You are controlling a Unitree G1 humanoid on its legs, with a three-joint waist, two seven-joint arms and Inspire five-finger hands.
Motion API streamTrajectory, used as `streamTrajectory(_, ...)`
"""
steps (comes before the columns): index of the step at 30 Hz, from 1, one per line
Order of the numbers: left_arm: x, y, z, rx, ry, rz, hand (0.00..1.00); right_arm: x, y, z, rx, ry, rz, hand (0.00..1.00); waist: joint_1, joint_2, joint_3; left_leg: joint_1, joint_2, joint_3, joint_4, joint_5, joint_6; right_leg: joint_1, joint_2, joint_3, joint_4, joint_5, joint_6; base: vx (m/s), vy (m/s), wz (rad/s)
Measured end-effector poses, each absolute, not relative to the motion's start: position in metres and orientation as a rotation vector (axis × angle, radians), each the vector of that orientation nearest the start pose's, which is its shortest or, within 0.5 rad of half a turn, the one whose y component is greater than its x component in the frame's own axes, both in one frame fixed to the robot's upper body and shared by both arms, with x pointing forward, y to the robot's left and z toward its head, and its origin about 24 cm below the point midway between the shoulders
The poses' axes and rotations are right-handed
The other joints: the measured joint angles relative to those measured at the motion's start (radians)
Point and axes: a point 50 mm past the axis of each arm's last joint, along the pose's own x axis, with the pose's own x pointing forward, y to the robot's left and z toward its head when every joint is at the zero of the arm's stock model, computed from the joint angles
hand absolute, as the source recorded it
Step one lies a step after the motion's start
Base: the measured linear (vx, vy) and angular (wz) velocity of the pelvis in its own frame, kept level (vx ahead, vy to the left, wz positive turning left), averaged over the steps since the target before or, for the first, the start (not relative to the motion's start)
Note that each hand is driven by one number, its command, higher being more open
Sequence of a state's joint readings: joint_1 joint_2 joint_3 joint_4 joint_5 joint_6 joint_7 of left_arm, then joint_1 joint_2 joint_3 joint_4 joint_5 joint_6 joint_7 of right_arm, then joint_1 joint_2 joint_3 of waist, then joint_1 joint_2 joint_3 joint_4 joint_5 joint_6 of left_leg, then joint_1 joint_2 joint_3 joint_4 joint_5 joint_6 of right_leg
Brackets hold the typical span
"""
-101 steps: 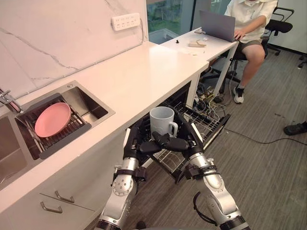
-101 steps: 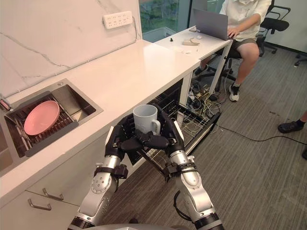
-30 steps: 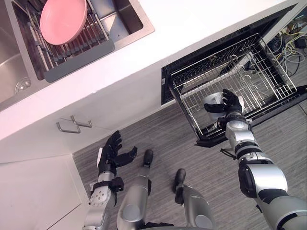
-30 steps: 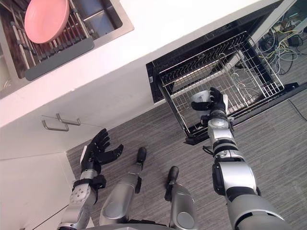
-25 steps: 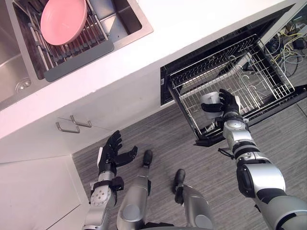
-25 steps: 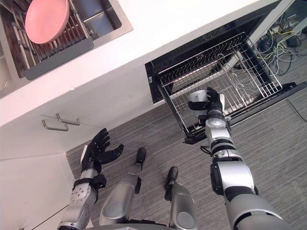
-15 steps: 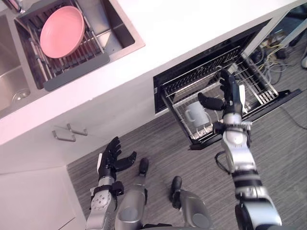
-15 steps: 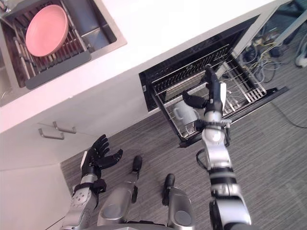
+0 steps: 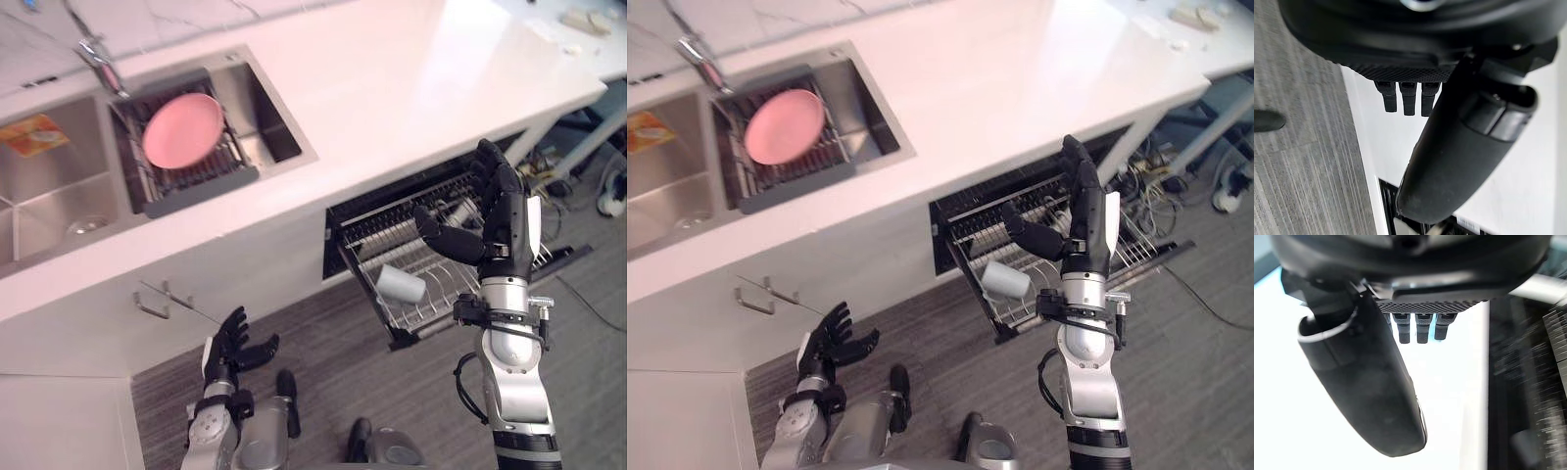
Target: Walk over to the sink, pick up the cup, carry it to the dishwasher, place the cup inside the dishwasher, then close the dishwasher door
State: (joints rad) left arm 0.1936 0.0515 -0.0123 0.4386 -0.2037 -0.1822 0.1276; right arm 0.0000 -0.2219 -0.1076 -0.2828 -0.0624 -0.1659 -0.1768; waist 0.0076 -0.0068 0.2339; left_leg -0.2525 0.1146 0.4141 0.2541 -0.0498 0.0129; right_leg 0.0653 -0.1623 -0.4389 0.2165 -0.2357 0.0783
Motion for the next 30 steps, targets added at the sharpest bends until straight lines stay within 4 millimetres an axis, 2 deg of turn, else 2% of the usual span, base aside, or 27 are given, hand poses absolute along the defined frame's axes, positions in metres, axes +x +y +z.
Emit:
streamTrajectory(2,0.171,0.181,-0.079,-0.099,0.452,0.239,0.90,0.243,-0.201,0.140,-0.274,-0.509,-0.203,0.90,0.011,0.000,-0.011,-0.015,-0.037,-0.015,0.017,-0.017,0.031,0.016,-0.030,-0.034,-0.009,0.000,0.029,0.13,0.159,0.53)
streamTrajectory(4,0.168,0.180,-0.081,-0.095,0.464,0.233,0.90,0.245,-0.198,0.141,-0.277,-0.513,-0.189,0.90,0.014,-0.008,-0.019,-0.012,-0.085,-0.049,0.062,-0.077,0.054,0.056,-0.077,-0.084,0.018,-0.025,0.064,0.17,0.182,0.61)
streamTrajectory(5,0.167,0.179,-0.082,-0.097,0.470,0.233,0.90,0.247,-0.197,0.141,-0.282,-0.511,-0.182,0.90,0.018,-0.009,-0.021,-0.003,-0.096,-0.052,0.067,-0.090,0.060,0.057,-0.095,-0.087,0.049,-0.032,0.066,0.23,0.213,0.43)
streamTrajectory(6,0.160,0.178,-0.087,-0.088,0.497,0.228,0.90,0.254,-0.194,0.137,-0.303,-0.490,-0.157,0.90,0.020,-0.008,-0.027,0.041,-0.126,-0.059,0.053,-0.109,0.074,0.032,-0.152,-0.082,0.207,-0.036,0.056,0.17,0.150,0.26)
streamTrajectory(7,0.158,0.178,-0.089,-0.073,0.510,0.217,0.90,0.256,-0.195,0.134,-0.310,-0.477,-0.152,0.90,0.021,-0.009,-0.035,0.057,-0.143,-0.068,0.044,-0.109,0.074,0.012,-0.182,-0.075,0.291,-0.031,0.035,0.27,0.220,0.47)
streamTrajectory(8,0.155,0.178,-0.092,-0.049,0.533,0.203,0.90,0.261,-0.196,0.130,-0.341,-0.452,-0.147,0.90,0.009,-0.011,-0.050,0.095,-0.170,-0.101,0.026,-0.118,0.089,-0.056,-0.226,-0.009,0.469,-0.001,-0.040,0.20,0.129,0.54)
streamTrajectory(9,0.153,0.178,-0.093,-0.037,0.541,0.195,0.90,0.263,-0.195,0.127,-0.360,-0.440,-0.140,0.90,0.000,-0.010,-0.058,0.109,-0.175,-0.115,0.020,-0.120,0.095,-0.089,-0.221,0.046,0.533,-0.013,-0.047,0.33,0.168,0.69)
streamTrajectory(10,0.151,0.181,-0.094,-0.016,0.547,0.185,0.90,0.266,-0.196,0.124,-0.392,-0.424,-0.129,0.90,-0.004,-0.012,-0.071,0.140,-0.183,-0.141,-0.001,-0.116,0.104,-0.140,-0.192,0.129,0.587,-0.047,-0.035,0.31,0.086,0.68)
streamTrajectory(12,0.152,0.183,-0.093,-0.004,0.544,0.178,0.90,0.270,-0.195,0.124,-0.442,-0.419,-0.109,0.90,-0.011,-0.011,-0.076,0.184,-0.191,-0.184,-0.028,-0.108,0.109,-0.190,-0.133,0.213,0.540,-0.082,-0.031,0.31,0.048,0.73)
streamTrajectory(13,0.154,0.184,-0.092,0.005,0.539,0.171,0.90,0.272,-0.199,0.125,-0.474,-0.417,-0.101,0.90,-0.021,-0.010,-0.079,0.194,-0.193,-0.224,-0.034,-0.108,0.109,-0.226,-0.087,0.263,0.466,-0.096,-0.026,0.26,-0.016,0.95)
streamTrajectory(14,0.159,0.183,-0.090,0.012,0.525,0.159,0.90,0.274,-0.203,0.126,-0.505,-0.412,-0.101,0.90,-0.030,-0.009,-0.080,0.198,-0.193,-0.267,-0.034,-0.108,0.106,-0.267,-0.039,0.325,0.404,-0.097,-0.025,0.24,-0.039,1.03)
streamTrajectory(15,0.160,0.183,-0.090,0.018,0.522,0.153,0.90,0.275,-0.206,0.125,-0.521,-0.405,-0.101,0.90,-0.034,-0.009,-0.080,0.200,-0.193,-0.283,-0.034,-0.107,0.101,-0.285,-0.015,0.362,0.375,-0.096,-0.024,0.21,-0.076,1.05)
streamTrajectory(16,0.159,0.182,-0.091,0.032,0.529,0.134,0.90,0.275,-0.211,0.123,-0.553,-0.383,-0.097,0.90,-0.039,-0.010,-0.080,0.211,-0.192,-0.304,-0.028,-0.113,0.082,-0.297,0.017,0.424,0.282,-0.067,0.001,0.19,-0.091,0.99)
streamTrajectory(17,0.153,0.183,-0.095,0.052,0.554,0.111,0.90,0.276,-0.214,0.120,-0.585,-0.365,-0.094,0.90,-0.047,-0.026,-0.090,0.228,-0.206,-0.300,-0.016,-0.130,0.055,-0.285,0.015,0.450,0.161,0.092,0.001,0.23,-0.125,1.01)
streamTrajectory(18,0.150,0.181,-0.099,0.058,0.576,0.100,0.90,0.276,-0.216,0.118,-0.600,-0.355,-0.094,0.90,-0.054,-0.021,-0.096,0.237,-0.206,-0.300,-0.011,-0.143,0.043,-0.280,0.012,0.455,0.173,0.125,0.030,0.24,-0.133,0.75)
streamTrajectory(19,0.142,0.175,-0.105,0.044,0.614,0.094,0.90,0.277,-0.219,0.114,-0.625,-0.329,-0.090,0.90,-0.049,0.005,-0.121,0.239,-0.181,-0.301,-0.011,-0.147,0.033,-0.261,0.025,0.439,0.147,0.131,0.024,0.20,-0.118,0.26)
streamTrajectory(20,0.135,0.173,-0.107,0.034,0.626,0.096,0.90,0.278,-0.220,0.114,-0.651,-0.324,-0.073,0.90,-0.029,0.027,-0.137,0.238,-0.159,-0.302,-0.021,-0.151,0.028,-0.237,0.049,0.435,0.089,0.143,0.013,0.20,-0.113,-0.05)
streamTrajectory(21,0.132,0.172,-0.109,0.043,0.634,0.091,0.90,0.278,-0.221,0.114,-0.671,-0.321,-0.063,0.90,-0.022,0.038,-0.144,0.239,-0.144,-0.303,-0.038,-0.151,0.028,-0.230,0.066,0.433,0.057,0.159,0.005,0.14,-0.087,-0.20)
streamTrajectory(24,0.125,0.173,-0.111,0.041,0.656,0.087,0.90,0.280,-0.226,0.111,-0.719,-0.289,-0.040,0.90,-0.024,0.042,-0.146,0.262,-0.120,-0.305,-0.083,-0.143,0.016,-0.201,0.093,0.423,0.000,0.190,-0.006,0.14,-0.090,-0.04)
streamTrajectory(27,0.118,0.171,-0.114,0.033,0.676,0.082,0.90,0.281,-0.233,0.104,-0.789,-0.233,0.002,0.90,-0.027,0.041,-0.146,0.310,-0.120,-0.322,-0.109,-0.133,0.002,-0.134,0.092,0.410,-0.049,0.202,-0.005,0.07,-0.014,0.10)
streamTrajectory(30,0.118,0.171,-0.114,0.044,0.675,0.069,0.90,0.285,-0.231,0.105,-0.818,-0.229,0.037,0.90,-0.028,0.041,-0.146,0.312,-0.122,-0.330,-0.120,-0.125,-0.002,-0.102,0.091,0.401,-0.119,0.243,0.000,0.00,0.031,0.09)
